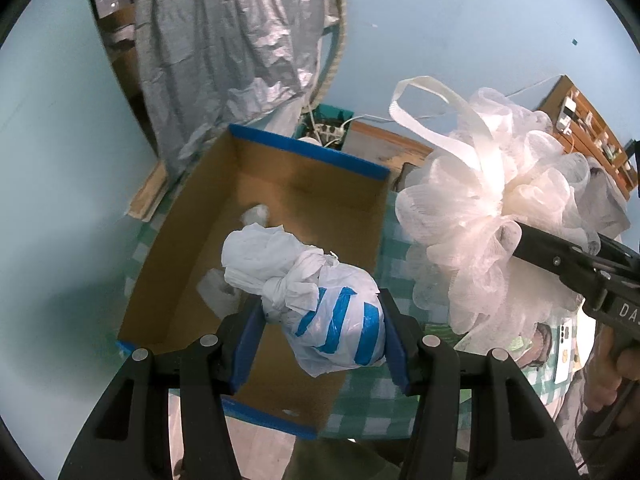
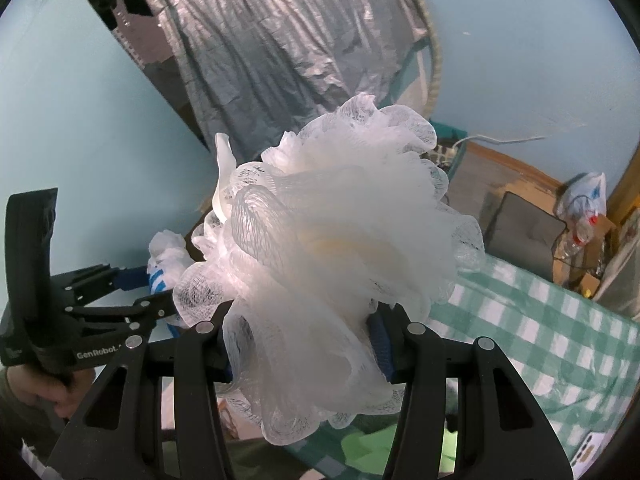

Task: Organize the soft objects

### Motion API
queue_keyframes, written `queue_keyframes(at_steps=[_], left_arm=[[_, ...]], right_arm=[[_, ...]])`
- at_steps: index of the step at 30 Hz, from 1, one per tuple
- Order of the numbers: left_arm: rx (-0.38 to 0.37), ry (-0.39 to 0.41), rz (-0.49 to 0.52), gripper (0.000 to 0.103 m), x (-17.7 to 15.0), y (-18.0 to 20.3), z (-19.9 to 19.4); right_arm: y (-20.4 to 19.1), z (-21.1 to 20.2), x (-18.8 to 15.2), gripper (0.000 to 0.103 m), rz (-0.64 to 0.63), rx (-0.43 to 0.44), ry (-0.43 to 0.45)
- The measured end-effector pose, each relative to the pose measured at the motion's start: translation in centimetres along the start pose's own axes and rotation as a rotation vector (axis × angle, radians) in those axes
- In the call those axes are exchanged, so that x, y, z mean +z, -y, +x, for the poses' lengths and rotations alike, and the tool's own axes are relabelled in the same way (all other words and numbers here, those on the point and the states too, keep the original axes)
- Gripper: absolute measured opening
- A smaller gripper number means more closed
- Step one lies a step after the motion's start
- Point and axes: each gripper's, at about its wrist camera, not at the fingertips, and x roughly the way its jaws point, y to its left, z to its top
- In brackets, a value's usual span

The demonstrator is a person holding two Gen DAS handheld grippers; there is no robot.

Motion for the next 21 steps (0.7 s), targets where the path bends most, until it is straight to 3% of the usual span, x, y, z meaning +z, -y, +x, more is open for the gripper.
queue_keyframes(at_steps=[21], left_arm=[[0.057, -0.053, -0.087, 0.056, -0.5, -7.8, 4.1]], right_arm=[[-6.4, 10.6, 4.1, 0.048, -0.074, 0.055, -0.134]])
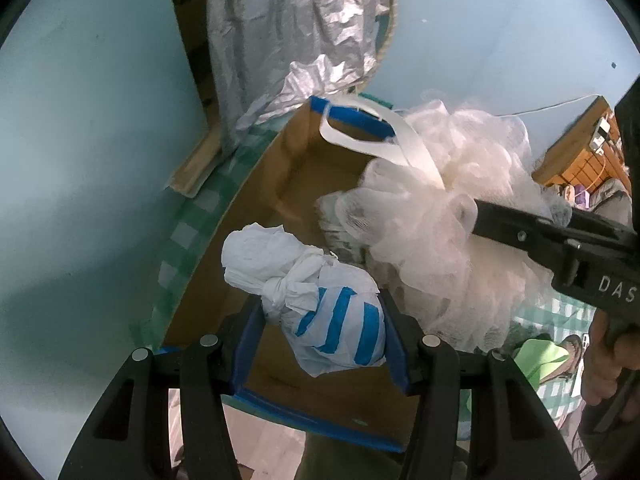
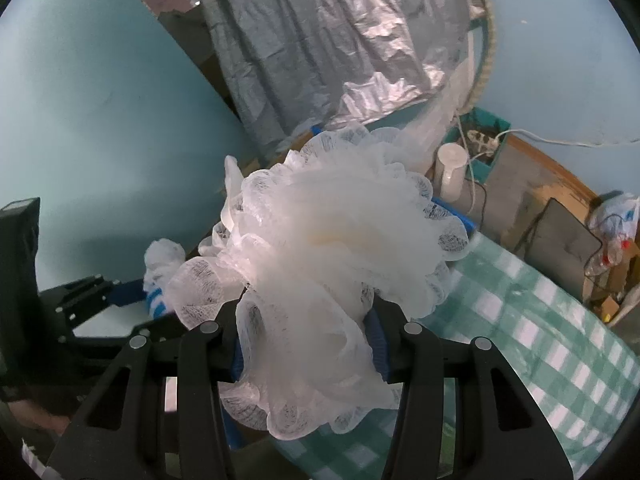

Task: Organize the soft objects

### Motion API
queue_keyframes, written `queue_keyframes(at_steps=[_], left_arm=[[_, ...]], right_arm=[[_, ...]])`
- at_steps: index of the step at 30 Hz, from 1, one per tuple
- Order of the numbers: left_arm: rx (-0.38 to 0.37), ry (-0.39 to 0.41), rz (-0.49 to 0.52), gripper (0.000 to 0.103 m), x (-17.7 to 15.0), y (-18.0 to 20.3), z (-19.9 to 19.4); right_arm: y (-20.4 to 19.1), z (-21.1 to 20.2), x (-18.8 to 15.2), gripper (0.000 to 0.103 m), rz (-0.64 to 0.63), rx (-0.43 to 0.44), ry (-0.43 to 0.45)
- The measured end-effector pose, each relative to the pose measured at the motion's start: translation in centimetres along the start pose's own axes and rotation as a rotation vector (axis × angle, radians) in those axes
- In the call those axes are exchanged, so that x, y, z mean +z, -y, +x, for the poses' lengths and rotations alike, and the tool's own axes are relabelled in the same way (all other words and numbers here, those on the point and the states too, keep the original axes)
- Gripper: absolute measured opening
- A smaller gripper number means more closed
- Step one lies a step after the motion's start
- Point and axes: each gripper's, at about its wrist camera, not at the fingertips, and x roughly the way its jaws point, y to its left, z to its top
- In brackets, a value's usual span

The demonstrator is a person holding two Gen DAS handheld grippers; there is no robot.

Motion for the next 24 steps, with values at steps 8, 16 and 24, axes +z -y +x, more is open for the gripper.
queue_keyframes(at_steps=[8, 16, 24], left_arm=[[0.014, -0.031, -0.025, 0.062, 0.7, -1.8, 2.0], [-0.018, -0.058, -0.047, 0.085, 1.1, -2.5, 2.1], [-0.037, -0.048, -0.048, 0.086, 0.7, -2.7, 0.6]], right_arm=[[-1.4, 2.3, 2.1, 0.048, -0.041, -0.015, -0.02], [-1.5, 2.8, 2.7, 0.054, -0.026, -0.033, -0.034], [-1.4, 1.0, 2.6, 0.076, 0.022, -0.06, 0.012]])
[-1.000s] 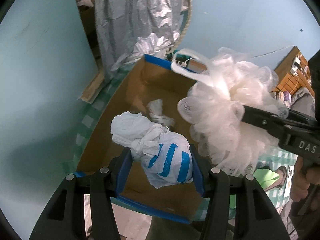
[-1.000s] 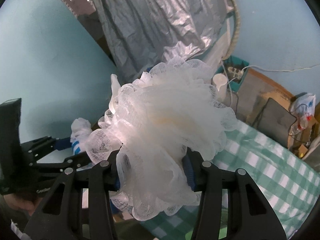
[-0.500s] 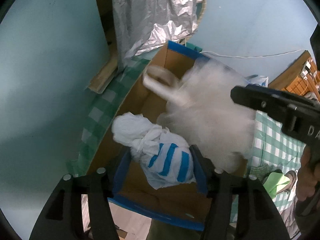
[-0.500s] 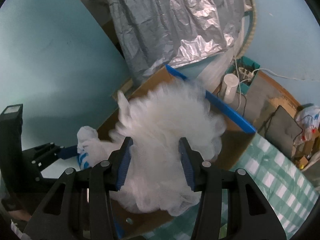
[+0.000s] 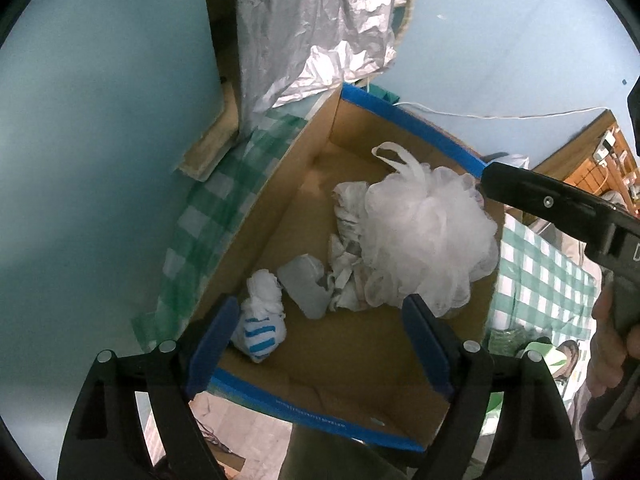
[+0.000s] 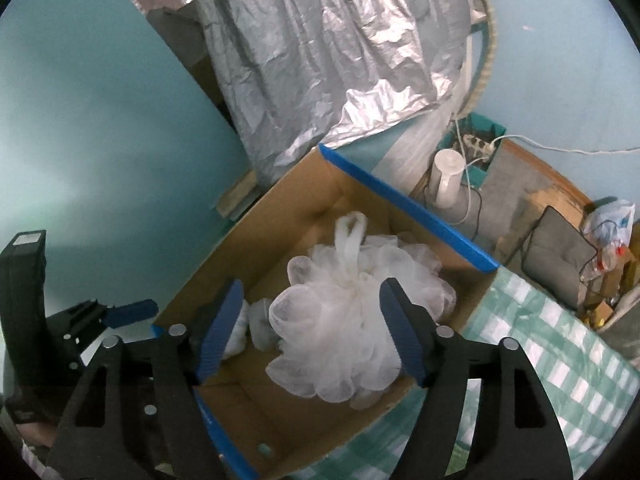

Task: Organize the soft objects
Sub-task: 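Open both grippers to drop the striped cloth and puffer into the box, then move both grippers back over the table toward the green cloth and grey sock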

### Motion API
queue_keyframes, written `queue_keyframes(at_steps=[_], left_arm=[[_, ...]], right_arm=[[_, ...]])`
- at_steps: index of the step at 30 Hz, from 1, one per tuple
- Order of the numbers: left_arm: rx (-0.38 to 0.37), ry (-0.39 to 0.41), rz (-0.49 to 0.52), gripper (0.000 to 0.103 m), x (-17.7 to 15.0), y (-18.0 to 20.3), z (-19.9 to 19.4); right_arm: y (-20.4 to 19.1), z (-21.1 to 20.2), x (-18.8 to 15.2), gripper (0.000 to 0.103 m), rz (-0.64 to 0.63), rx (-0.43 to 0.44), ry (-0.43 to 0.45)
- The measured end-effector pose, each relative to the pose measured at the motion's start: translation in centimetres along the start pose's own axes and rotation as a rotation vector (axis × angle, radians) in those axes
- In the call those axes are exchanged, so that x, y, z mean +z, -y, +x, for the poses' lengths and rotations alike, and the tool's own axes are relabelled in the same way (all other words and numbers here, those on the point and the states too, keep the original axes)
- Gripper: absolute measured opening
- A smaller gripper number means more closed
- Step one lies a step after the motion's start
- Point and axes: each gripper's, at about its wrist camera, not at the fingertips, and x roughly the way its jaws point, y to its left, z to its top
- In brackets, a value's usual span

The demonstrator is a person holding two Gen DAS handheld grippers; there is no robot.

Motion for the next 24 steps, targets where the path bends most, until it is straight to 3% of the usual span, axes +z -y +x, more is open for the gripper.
queue_keyframes(at_steps=[14, 24], left_arm=[[-0.009, 0.073, 0.125, 0.086, -0.2, 3.1, -3.5], [-0.023, 0.085, 0.213, 0.086, -1.0, 6.5, -4.1]], right_arm=[[1.2, -4.9, -0.4, 0.079, 0.055, -0.046, 0.059], [3.4, -8.0, -2.6, 0.08, 0.12, -0.08, 0.088]])
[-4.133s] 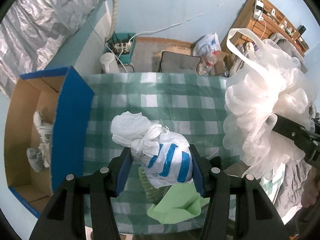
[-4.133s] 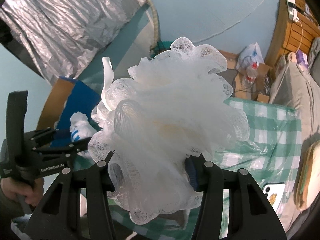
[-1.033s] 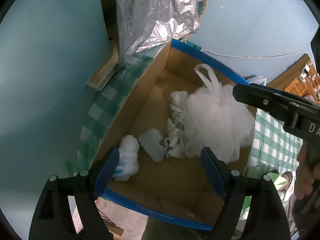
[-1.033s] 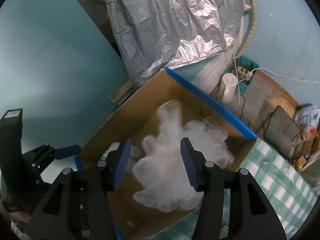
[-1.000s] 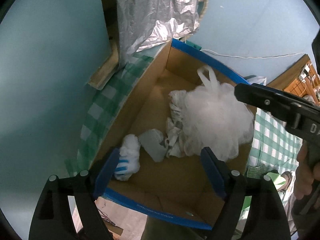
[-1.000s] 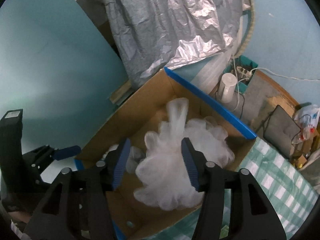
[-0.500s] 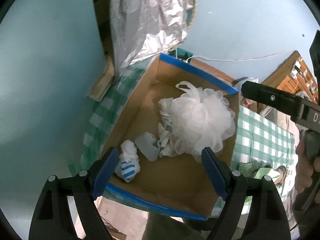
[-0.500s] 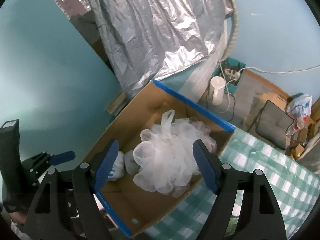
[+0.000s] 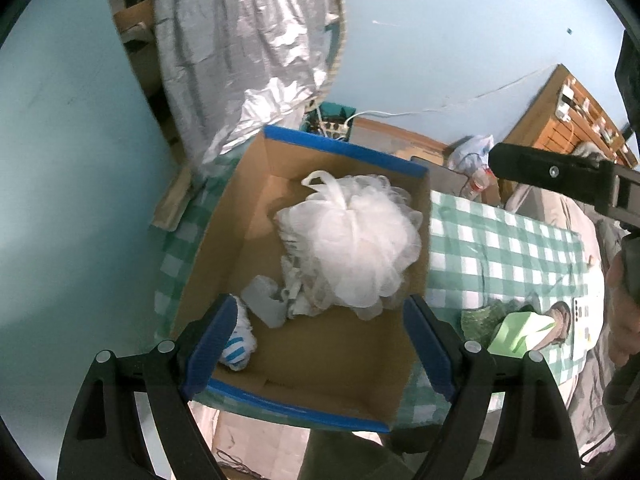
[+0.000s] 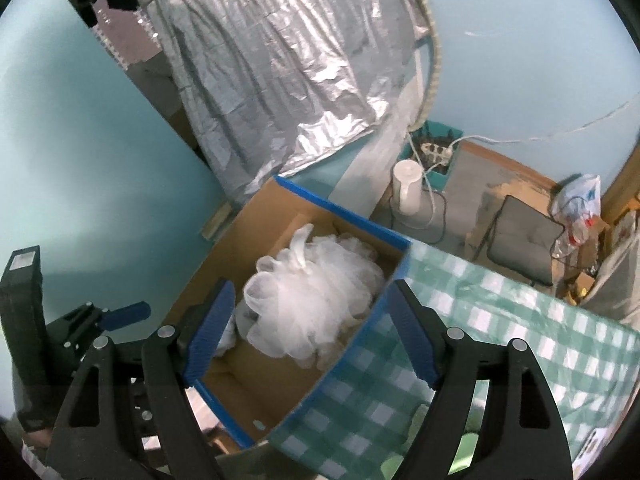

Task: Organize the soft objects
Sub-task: 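Move both grippers back over the table toward the green cloth and grey sock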

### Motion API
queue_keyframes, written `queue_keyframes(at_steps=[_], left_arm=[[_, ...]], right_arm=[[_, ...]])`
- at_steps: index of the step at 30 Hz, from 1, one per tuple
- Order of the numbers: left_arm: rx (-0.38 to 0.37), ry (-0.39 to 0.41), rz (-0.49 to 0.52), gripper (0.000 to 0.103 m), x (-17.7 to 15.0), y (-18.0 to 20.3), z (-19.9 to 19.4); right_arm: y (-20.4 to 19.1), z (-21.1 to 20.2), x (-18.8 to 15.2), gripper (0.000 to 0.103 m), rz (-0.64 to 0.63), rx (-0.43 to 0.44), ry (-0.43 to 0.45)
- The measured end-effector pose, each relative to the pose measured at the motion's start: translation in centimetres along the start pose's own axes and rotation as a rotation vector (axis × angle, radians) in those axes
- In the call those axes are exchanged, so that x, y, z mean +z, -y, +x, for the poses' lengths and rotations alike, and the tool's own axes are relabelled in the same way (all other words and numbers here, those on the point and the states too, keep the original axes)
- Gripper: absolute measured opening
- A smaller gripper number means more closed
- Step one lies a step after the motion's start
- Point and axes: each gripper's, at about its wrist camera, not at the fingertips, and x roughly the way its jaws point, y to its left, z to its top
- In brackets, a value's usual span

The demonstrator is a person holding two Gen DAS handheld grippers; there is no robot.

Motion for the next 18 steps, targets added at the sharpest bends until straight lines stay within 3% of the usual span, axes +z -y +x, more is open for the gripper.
queue_keyframes(at_steps=[18], left_arm=[[-0.068, -0.034, 0.195, 0.086, -0.2, 8.6, 1.1]], right_arm=[[8.5, -4.9, -6.8, 0.08, 0.177, -0.106, -0.022]])
